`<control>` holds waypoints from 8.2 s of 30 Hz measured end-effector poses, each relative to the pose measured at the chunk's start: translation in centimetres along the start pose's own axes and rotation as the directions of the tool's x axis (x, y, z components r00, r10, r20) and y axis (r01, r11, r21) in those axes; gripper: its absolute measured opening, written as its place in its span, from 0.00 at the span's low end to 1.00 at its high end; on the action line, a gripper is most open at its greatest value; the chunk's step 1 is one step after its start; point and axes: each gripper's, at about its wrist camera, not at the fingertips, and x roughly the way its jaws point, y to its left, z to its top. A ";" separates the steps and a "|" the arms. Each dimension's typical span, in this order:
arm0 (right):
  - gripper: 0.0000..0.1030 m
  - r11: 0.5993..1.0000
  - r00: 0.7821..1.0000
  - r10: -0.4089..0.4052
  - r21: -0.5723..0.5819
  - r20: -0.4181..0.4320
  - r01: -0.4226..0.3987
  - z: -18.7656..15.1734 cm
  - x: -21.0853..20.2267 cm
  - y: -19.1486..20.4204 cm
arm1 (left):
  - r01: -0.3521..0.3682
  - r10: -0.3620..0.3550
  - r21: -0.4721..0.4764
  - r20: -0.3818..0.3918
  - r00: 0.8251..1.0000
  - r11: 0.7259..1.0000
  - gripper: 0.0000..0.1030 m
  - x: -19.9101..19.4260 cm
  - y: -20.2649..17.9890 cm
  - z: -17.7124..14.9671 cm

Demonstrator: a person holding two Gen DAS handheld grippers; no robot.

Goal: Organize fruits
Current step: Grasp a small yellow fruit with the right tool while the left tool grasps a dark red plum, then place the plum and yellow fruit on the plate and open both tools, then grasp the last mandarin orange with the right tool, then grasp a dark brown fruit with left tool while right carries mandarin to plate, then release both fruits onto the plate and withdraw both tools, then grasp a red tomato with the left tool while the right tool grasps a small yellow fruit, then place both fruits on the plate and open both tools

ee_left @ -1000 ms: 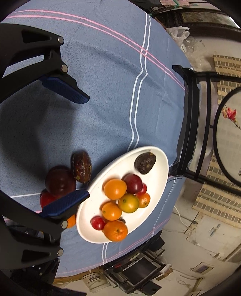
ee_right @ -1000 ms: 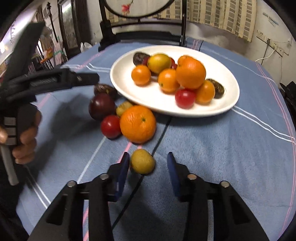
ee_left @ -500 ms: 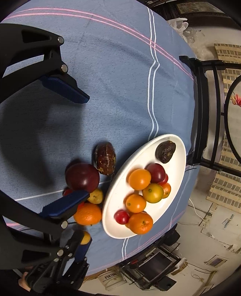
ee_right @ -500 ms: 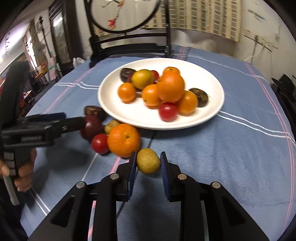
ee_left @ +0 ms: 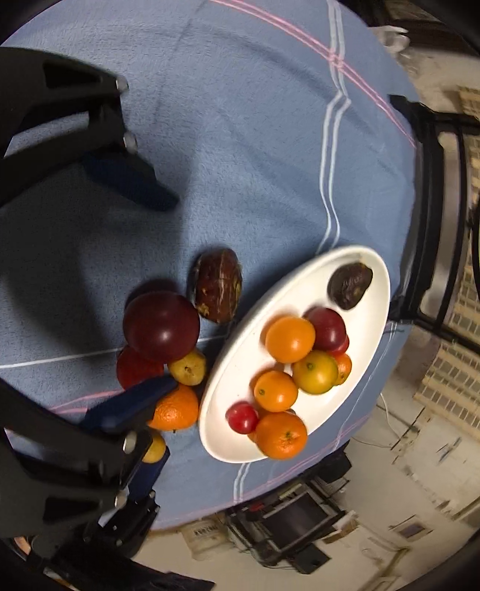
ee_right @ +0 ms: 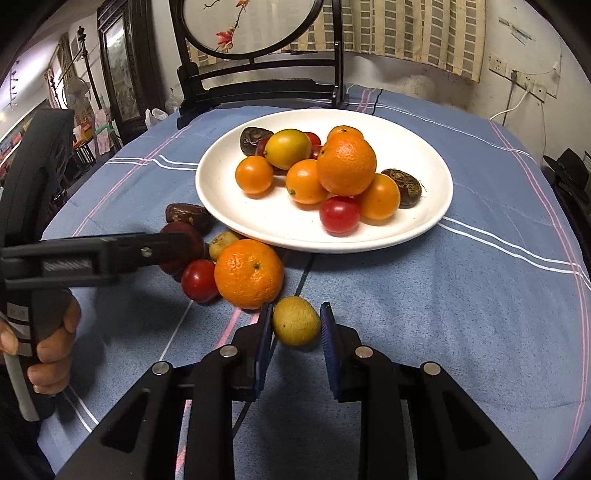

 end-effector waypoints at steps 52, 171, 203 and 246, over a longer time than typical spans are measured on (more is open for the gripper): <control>0.37 0.989 0.979 0.109 0.079 0.171 -0.124 7.0 2.0 -0.2 | -0.021 0.027 -0.056 0.093 0.995 0.998 0.40 0.2 -1.5 9.7; 0.53 0.990 0.977 0.059 0.115 0.203 -0.084 5.5 1.6 -0.4 | -0.032 0.009 0.146 0.157 0.988 0.989 0.63 0.4 -2.4 6.7; 0.28 0.995 0.998 0.054 -0.088 0.010 -0.053 1.9 2.9 4.5 | -0.059 0.043 0.122 0.133 0.990 0.991 0.88 -3.5 0.5 3.1; 0.28 0.995 0.965 0.002 0.098 0.261 -0.028 10.3 -1.0 -2.9 | -0.106 0.076 0.182 0.165 0.983 0.978 0.29 -1.4 -5.6 9.1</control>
